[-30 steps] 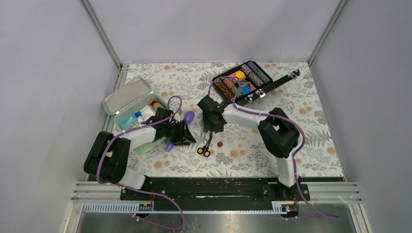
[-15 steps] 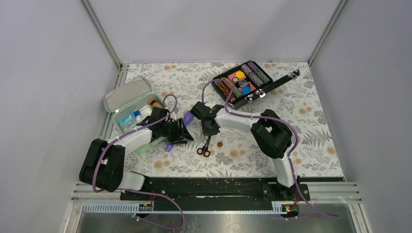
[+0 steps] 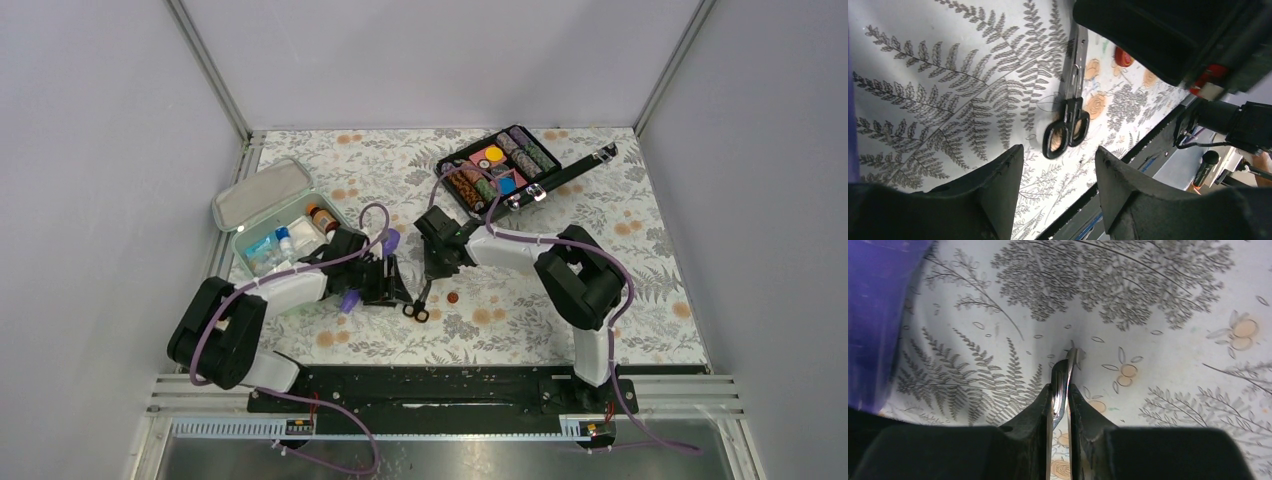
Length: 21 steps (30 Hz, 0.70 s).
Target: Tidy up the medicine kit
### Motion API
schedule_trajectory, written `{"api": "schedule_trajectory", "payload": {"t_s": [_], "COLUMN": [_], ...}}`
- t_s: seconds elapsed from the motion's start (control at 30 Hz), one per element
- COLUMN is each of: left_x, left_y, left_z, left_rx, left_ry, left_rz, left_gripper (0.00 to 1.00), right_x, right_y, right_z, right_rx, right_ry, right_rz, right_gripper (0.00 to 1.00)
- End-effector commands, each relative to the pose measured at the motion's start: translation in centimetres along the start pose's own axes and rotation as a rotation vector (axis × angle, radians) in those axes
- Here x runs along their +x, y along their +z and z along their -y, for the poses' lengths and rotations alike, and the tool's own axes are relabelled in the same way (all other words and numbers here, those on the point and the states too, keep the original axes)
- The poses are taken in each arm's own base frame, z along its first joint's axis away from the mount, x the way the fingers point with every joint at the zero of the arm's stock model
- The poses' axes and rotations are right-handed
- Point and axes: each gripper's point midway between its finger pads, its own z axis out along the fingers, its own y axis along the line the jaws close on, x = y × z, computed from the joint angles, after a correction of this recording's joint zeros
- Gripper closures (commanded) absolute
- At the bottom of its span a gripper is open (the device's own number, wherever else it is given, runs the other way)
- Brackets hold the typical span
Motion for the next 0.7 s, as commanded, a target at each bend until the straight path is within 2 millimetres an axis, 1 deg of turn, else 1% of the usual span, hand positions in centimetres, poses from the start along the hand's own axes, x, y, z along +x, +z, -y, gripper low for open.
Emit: {"api": "schedule_trajectory", "payload": {"t_s": [0.0,0.07,0.2,0.27,0.33,0.37,0.47,0.5,0.57,0.67], "left_x": [-1.0,-1.1,-0.4,-0.3,-0.2,-0.1,0.8,1.2,1.3,1.0], "left_y": [1.2,1.7,2.9,3.3,3.6,3.7,3.8,3.9,4.0,4.2], "left_z": [-0.3,-0.5,0.3,0.6,1.0,1.2,0.6,0.4,0.4,0.5], "left_rx": [-0.006,-0.01,0.038,0.058,0.089,0.096,0.078,0.071,0.079,0.077], "left_ry": [0.042,0.04,0.05,0.045,0.044,0.043,0.021,0.017,0.016,0.014], "left_rz": [0.008,-0.001,-0.055,-0.074,-0.092,-0.109,-0.183,-0.204,-0.225,-0.231], "left_gripper": [0.46,0.46,0.48,0.55,0.66,0.7,0.71,0.74,0.83,0.96], "right_x": [5.1,5.0,5.0,4.9,4.9,4.7,4.3,4.2,4.1,3.6], "right_y": [3.2,3.3,3.4,3.4,3.3,3.3,3.2,3.2,3.1,2.9], "right_z": [2.0,2.0,2.2,2.3,2.3,2.3,2.2,2.2,2.2,2.1], "right_rx": [-0.007,-0.014,-0.006,-0.002,-0.001,0.002,0.001,0.0,0.0,-0.004], "right_ry": [-0.041,-0.045,-0.036,-0.034,-0.035,-0.038,-0.041,-0.04,-0.039,-0.045], "right_rz": [-0.157,-0.154,-0.153,-0.151,-0.147,-0.142,-0.129,-0.127,-0.124,-0.111], "right_gripper": [1.0,1.0,1.0,1.0,1.0,1.0,1.0,1.0,1.0,1.0]}}
